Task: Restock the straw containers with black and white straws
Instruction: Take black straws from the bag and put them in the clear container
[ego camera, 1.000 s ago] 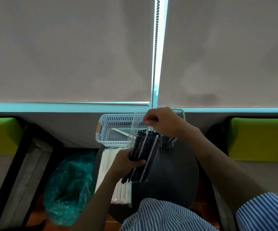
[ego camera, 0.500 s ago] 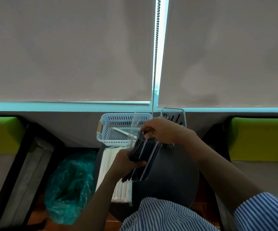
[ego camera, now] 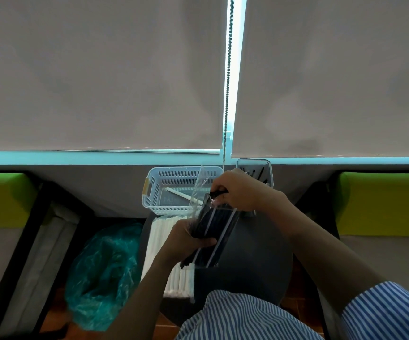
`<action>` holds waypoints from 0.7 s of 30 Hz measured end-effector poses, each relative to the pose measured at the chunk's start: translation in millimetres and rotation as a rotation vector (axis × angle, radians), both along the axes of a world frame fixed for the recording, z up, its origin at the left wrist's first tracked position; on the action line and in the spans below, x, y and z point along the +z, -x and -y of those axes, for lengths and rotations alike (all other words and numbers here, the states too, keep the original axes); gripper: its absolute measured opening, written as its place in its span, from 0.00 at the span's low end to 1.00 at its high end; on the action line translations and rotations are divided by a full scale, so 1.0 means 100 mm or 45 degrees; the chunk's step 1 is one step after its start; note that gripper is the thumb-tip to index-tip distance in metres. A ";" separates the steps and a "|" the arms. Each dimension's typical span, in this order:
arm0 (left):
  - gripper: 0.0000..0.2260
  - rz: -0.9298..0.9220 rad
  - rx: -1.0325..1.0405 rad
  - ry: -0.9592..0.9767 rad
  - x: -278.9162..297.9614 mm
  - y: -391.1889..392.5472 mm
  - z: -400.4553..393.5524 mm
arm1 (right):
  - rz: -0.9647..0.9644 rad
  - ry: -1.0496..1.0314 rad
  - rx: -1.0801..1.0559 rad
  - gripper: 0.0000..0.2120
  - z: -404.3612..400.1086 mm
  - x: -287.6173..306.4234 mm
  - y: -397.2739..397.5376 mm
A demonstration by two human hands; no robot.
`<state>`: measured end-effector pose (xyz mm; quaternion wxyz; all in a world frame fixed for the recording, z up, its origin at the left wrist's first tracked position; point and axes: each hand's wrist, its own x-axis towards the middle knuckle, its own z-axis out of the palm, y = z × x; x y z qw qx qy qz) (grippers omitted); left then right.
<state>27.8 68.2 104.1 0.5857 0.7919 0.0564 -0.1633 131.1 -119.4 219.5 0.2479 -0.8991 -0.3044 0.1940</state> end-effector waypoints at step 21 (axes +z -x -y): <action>0.15 0.035 -0.015 0.040 0.04 -0.01 0.01 | -0.048 -0.343 -0.300 0.11 0.11 0.07 -0.07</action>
